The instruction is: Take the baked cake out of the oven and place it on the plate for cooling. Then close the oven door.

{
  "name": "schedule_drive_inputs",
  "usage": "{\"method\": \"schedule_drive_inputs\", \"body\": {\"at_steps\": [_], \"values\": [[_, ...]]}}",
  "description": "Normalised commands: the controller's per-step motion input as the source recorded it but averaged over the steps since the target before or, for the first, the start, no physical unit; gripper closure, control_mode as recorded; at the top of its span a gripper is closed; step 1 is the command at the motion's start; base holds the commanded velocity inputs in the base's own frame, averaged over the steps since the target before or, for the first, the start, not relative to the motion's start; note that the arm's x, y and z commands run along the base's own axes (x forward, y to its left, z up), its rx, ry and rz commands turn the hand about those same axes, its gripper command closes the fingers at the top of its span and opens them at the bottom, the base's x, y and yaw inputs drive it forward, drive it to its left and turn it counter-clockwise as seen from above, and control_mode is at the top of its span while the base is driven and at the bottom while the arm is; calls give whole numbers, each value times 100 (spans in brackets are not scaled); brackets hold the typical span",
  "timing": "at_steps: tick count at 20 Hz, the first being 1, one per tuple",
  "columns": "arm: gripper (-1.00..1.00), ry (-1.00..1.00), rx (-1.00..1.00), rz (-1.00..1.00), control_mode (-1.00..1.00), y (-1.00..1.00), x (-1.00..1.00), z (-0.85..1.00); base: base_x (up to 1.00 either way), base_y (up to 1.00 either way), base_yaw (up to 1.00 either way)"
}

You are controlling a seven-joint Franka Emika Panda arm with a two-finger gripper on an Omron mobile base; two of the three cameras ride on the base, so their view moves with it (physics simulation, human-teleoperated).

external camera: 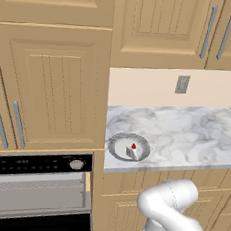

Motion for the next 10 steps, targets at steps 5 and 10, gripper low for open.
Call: {"method": "schedule_drive_inputs", "body": {"at_steps": [5,10], "values": [[-100,-17,10,0,-100,-1,100,0,0,0,0],[-100,-20,9,0,-100,-10,100,1,0,0,0]]}}
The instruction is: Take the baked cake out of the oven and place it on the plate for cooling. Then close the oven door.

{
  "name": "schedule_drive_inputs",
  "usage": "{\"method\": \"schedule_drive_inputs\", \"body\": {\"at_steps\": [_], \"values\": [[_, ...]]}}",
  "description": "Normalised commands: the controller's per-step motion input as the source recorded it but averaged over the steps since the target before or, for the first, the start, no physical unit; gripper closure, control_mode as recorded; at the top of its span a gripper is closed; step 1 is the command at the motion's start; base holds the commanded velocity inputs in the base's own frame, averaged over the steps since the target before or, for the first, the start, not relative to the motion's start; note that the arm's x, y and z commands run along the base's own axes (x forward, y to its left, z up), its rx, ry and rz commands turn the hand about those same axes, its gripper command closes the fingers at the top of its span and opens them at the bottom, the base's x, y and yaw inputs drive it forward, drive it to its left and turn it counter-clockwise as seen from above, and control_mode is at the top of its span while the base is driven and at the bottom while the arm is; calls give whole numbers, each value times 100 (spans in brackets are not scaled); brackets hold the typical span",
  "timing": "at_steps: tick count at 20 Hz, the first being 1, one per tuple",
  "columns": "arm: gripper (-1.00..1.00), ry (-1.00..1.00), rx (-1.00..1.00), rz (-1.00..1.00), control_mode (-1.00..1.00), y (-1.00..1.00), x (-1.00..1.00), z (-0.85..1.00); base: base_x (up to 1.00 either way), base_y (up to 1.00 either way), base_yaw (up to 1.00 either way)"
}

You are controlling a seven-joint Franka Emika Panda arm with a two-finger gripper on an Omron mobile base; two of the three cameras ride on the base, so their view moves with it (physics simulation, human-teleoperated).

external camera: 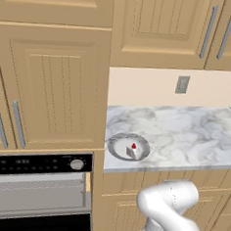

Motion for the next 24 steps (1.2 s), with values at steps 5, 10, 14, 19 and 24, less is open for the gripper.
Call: {"method": "schedule_drive_inputs", "body": {"at_steps": [5,10,14,19,24], "values": [[-100,-19,13,0,-100,-15,100,14,0,0,0],[-100,-16,15,-2,-100,-15,100,38,0,0,0],[-100,-13,16,-3,-100,-11,100,62,0,0,0],[-100,-10,19,-4,-100,-8,100,68,0,0,0],[-100,-7,20,-4,-100,-11,100,71,0,0,0]]}}
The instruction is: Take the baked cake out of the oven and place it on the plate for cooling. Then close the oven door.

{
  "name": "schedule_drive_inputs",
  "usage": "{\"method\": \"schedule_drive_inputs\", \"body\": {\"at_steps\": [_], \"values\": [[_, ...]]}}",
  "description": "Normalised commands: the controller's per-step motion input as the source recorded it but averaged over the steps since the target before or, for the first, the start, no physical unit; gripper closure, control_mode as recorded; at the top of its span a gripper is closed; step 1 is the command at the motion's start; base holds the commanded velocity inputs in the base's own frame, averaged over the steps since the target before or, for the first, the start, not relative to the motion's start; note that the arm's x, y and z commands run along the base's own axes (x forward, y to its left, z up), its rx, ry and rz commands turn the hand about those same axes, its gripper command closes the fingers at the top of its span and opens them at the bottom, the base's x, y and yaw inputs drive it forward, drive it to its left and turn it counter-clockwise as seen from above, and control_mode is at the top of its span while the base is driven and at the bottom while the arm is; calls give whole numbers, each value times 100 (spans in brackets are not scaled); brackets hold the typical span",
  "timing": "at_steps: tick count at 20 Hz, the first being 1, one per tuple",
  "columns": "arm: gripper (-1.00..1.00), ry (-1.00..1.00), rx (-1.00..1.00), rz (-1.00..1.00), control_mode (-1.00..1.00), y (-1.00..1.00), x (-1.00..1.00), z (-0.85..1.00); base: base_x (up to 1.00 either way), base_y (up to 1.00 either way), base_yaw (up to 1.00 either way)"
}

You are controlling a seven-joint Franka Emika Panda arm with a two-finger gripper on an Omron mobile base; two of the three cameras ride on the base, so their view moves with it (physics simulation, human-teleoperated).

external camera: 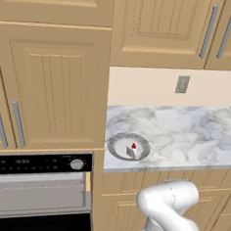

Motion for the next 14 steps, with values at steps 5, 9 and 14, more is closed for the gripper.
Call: {"method": "schedule_drive_inputs", "body": {"at_steps": [5,9,14], "values": [[-100,-5,20,-4,-100,-10,100,73,0,0,0],[-100,-4,21,-4,-100,-10,100,70,0,0,0],[-100,-2,22,-2,-100,-11,100,70,0,0,0]]}}
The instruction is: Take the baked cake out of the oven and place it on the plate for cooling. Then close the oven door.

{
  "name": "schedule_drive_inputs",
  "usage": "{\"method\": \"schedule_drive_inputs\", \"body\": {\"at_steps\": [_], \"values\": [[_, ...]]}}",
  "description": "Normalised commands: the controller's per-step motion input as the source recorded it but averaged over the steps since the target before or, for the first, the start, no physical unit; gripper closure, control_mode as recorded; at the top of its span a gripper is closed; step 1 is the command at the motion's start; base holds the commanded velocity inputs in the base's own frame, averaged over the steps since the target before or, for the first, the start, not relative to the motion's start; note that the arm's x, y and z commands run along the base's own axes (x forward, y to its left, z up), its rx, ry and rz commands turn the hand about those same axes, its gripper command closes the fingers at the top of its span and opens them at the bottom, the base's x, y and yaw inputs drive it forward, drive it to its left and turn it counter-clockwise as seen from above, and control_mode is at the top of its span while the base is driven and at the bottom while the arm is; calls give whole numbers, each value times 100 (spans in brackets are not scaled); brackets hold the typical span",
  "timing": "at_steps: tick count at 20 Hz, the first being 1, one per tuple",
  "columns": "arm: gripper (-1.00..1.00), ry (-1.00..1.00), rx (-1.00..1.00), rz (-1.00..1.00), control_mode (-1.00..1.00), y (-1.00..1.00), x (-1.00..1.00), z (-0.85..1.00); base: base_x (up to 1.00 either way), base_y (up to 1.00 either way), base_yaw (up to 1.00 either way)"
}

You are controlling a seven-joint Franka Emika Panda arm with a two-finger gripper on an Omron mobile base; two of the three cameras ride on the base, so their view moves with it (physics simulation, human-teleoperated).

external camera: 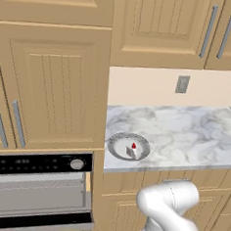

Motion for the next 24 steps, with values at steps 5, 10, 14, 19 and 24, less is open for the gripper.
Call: {"method": "schedule_drive_inputs", "body": {"at_steps": [5,10,14,19,24], "values": [[-100,0,23,-1,-100,-16,100,71,0,0,0],[-100,0,24,-1,-100,-15,100,62,0,0,0],[-100,0,25,-1,-100,-17,100,47,0,0,0],[-100,0,25,-1,-100,-15,100,33,0,0,0],[-100,0,25,0,-100,-13,100,20,0,0,0]]}}
